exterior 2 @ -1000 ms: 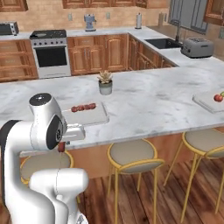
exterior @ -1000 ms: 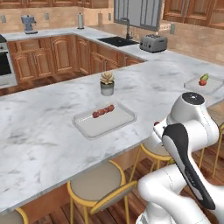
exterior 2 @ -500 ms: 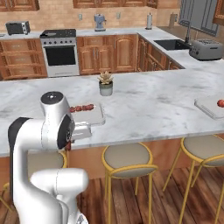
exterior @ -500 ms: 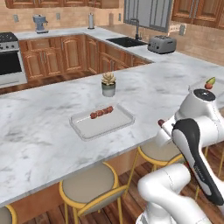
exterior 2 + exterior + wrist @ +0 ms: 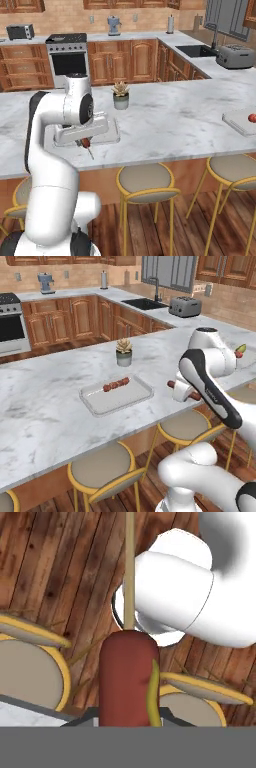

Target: Place the cold items (peach and lemon wedge) from the fridge in one tupperware on the dining counter. Place the warm items (kebab skewer and hot dog) in the stove area in another tupperware.

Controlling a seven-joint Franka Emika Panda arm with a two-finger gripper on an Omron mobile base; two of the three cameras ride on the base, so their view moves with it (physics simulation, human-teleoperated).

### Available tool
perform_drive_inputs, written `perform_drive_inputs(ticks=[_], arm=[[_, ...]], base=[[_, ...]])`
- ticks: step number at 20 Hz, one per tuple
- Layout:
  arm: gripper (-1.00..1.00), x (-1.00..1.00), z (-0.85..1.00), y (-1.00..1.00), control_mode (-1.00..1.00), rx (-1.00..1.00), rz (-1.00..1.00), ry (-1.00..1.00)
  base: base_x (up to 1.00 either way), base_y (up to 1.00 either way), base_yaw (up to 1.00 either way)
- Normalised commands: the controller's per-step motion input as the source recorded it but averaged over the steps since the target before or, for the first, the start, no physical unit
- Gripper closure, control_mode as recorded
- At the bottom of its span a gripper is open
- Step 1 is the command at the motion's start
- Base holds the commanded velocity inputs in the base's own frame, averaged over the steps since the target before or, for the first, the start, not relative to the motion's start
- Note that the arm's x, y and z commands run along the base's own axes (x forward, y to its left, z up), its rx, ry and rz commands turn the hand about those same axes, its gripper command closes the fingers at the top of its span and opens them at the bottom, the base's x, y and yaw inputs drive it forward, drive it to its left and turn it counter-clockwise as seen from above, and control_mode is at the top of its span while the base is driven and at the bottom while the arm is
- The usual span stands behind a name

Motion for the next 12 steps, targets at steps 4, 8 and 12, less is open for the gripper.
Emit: perform_drive_inputs(ticks=[4,8,12], arm=[[1.00,0.74,0.04,0.21,-1.00,-0.24,0.38,0.21],[1.00,0.73,-0.20,0.07,-1.00,-0.13,0.44,0.00],[1.00,0.57,-0.27,0.18,-1.00,-0.03,0.46,-0.17]], base=[[0.00,0.00,0.00],[0.00,0.00,0.00],[0.00,0.00,0.00]])
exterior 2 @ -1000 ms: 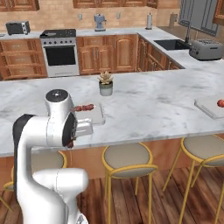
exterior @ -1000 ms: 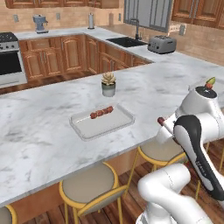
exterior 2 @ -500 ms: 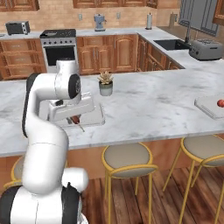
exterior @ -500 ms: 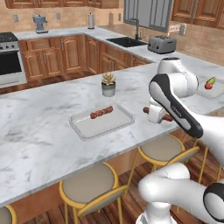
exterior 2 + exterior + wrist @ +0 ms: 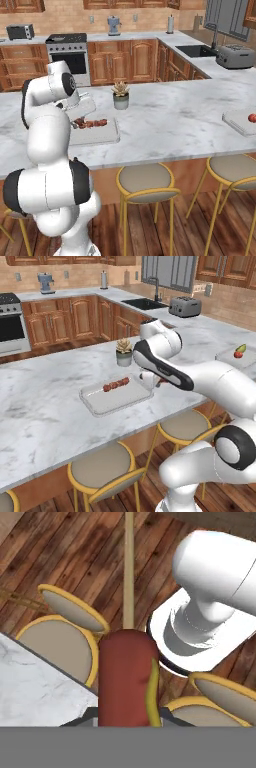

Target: Place the cold items (peach and lemon wedge) from the fridge in one tupperware on the dining counter. Place the warm items (kebab skewer and hot dog) in the stove area in another tupperware.

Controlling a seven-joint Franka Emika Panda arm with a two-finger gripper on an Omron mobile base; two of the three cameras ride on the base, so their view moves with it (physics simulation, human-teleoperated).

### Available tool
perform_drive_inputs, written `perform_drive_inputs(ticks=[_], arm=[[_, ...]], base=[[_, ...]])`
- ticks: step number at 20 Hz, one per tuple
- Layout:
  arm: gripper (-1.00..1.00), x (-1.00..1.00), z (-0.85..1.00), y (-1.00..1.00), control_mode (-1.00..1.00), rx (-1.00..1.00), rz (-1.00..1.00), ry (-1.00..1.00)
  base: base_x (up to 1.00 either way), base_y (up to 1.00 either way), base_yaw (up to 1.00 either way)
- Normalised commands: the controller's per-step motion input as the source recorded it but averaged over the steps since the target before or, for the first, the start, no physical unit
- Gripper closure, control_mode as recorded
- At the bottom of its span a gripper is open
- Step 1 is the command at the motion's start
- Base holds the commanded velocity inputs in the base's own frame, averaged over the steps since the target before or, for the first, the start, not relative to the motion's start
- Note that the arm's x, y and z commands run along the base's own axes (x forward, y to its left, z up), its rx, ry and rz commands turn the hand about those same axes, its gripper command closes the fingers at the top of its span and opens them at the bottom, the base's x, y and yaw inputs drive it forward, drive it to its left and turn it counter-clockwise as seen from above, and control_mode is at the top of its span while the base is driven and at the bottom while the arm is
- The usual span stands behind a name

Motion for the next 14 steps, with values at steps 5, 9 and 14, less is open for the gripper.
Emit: perform_drive_inputs(ticks=[5,9,14], arm=[[1.00,0.42,-0.41,0.03,-1.00,0.06,0.44,-0.30],[1.00,0.27,-0.32,-0.04,-1.00,0.26,0.47,-0.38],[1.00,0.44,0.05,-0.26,-1.00,0.35,0.44,-0.21]], base=[[0.00,0.00,0.00],[0.00,0.00,0.00],[0.00,0.00,0.00]])
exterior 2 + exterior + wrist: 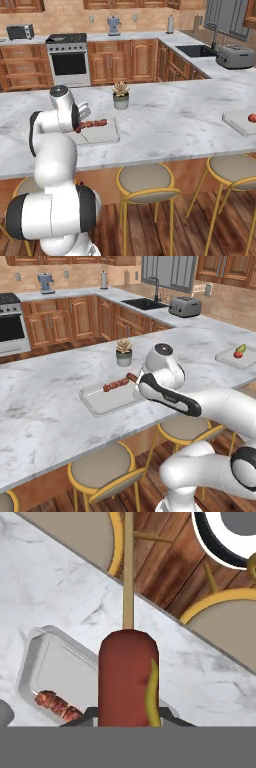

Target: Place the cold items (peach and lemon wedge) from the fridge in one tupperware on the dining counter. Place the warm items (kebab skewer and hot dog) in the stove area in another tupperware.

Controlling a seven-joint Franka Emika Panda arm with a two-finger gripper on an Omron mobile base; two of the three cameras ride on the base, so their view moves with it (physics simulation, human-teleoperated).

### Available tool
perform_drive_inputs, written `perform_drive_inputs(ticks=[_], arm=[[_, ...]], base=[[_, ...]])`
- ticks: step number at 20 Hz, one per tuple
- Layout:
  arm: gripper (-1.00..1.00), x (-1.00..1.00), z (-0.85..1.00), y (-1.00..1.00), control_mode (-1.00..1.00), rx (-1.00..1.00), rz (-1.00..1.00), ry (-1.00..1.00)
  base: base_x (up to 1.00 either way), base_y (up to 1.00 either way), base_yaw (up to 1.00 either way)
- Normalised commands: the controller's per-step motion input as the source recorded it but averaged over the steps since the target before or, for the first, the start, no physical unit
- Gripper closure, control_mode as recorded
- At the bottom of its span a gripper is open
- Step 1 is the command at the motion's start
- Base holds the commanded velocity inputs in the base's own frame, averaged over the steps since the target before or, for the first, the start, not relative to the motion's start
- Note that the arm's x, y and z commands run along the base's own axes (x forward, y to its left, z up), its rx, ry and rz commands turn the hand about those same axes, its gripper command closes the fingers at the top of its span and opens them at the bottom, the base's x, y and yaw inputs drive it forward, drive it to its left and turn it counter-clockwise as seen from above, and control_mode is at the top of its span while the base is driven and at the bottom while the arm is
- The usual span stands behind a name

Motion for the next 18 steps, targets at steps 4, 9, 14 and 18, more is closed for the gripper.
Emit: perform_drive_inputs(ticks=[4,9,14,18], arm=[[1.00,0.72,0.32,-0.04,-1.00,0.07,0.34,0.27],[1.00,0.85,0.45,0.00,-1.00,-0.06,0.25,0.56],[1.00,0.65,0.19,0.00,-1.00,-0.23,0.23,0.47],[1.00,0.57,-0.51,-0.03,-1.00,-0.11,0.24,0.01]], base=[[0.00,0.00,0.00],[0.00,0.00,0.00],[0.00,0.00,0.00],[0.00,0.00,0.00]])
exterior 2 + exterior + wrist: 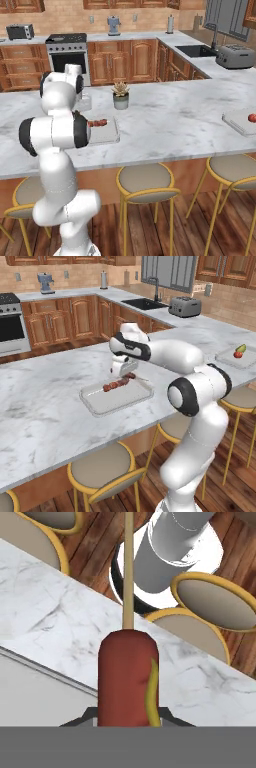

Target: Place the cold items (peach and lemon wedge) from the fridge in one tupperware on the dining counter. Place the warm items (kebab skewer and hot dog) in the stove area in another tupperware.

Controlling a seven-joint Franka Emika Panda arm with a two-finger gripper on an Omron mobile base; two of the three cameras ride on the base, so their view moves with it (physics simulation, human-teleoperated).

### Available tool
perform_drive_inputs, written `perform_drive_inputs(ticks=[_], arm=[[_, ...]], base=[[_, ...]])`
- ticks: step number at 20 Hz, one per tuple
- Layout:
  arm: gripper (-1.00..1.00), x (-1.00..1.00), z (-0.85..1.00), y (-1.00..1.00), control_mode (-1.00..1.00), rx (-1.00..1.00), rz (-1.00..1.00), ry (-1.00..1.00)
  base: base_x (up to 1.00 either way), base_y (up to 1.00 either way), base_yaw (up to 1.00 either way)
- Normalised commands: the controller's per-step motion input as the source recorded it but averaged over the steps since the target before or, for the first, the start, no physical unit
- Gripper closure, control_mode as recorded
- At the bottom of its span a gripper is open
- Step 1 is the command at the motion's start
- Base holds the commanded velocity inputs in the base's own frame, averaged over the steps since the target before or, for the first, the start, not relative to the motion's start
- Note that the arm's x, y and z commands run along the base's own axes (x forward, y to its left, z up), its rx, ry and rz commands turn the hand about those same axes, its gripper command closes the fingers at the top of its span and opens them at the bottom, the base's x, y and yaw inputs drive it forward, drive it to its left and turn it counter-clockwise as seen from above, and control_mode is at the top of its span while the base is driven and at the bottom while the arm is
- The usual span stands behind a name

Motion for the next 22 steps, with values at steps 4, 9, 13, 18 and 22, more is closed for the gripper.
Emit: perform_drive_inputs(ticks=[4,9,13,18,22], arm=[[1.00,0.55,-1.00,-0.04,-1.00,-0.06,0.27,-0.13],[1.00,0.27,-0.89,-0.29,-1.00,0.00,0.25,-0.24],[1.00,0.44,-0.12,-0.35,-1.00,0.07,0.21,-0.12],[1.00,0.37,-0.58,-0.32,-1.00,0.00,0.27,-0.01],[1.00,0.51,-0.43,-0.24,-1.00,0.00,0.27,0.00]], base=[[0.00,0.00,0.00],[0.00,0.00,0.00],[0.00,0.00,0.00],[0.00,0.00,0.00],[0.00,0.00,0.00]])
